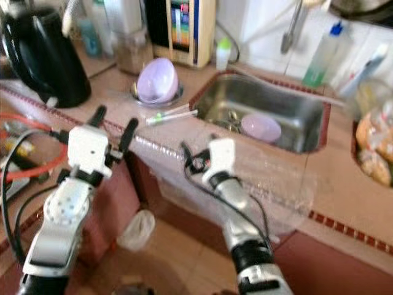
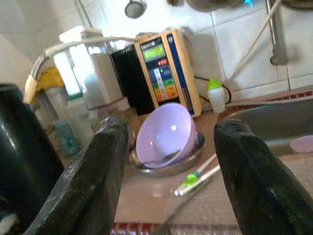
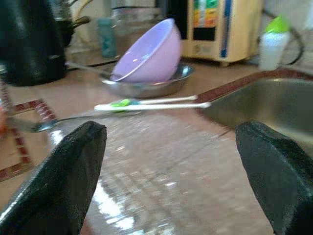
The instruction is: Kitchen organization
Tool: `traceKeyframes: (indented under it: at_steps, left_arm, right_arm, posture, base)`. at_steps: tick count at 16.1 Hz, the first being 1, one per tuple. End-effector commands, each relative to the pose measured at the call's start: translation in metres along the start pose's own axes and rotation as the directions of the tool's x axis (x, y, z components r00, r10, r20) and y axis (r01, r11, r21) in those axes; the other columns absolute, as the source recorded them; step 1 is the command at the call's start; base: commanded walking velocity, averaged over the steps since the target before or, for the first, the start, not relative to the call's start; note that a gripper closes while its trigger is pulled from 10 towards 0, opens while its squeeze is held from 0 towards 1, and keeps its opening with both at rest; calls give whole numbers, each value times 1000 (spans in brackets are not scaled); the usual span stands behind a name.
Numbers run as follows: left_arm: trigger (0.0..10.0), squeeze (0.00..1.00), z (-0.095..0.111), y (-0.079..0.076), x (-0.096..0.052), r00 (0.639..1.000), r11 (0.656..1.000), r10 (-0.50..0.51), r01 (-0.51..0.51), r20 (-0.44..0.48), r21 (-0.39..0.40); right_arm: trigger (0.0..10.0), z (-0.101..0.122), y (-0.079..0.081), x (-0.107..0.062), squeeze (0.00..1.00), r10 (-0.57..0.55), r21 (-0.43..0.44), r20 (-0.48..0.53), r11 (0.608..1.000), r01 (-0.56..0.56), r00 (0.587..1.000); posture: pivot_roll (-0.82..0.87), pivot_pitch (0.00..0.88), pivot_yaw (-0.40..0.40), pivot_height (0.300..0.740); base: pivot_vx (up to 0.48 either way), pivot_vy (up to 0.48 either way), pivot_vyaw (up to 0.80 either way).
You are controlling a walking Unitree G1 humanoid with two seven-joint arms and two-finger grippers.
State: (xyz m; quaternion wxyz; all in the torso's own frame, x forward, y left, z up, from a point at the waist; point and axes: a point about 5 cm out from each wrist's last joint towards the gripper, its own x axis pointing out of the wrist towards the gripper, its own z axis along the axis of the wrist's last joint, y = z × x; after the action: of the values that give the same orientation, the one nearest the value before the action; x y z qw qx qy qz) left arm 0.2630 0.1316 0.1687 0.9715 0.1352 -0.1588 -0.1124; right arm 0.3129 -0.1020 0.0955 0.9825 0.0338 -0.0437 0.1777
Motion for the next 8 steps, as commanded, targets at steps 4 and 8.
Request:
traceKeyframes:
  at_steps: [4,8]
  left_arm:
    - [10000,0,-36,6,-28,980,988,98,-117,-176,-100]
    - [10000,0,-54,14,-39,936,931,207,-278,-284,-236]
  right_arm:
    - [10000,13,-3,3,0,-5,-26,44,1000,6,999]
    - [10000,8,-8,-12,0,2,-48,12,999,-1,1000]
  posture:
    - [87,0,-23,740]
    - [56,10,-44,740]
  base:
    - [0,0,0]
    - [0,0,0]
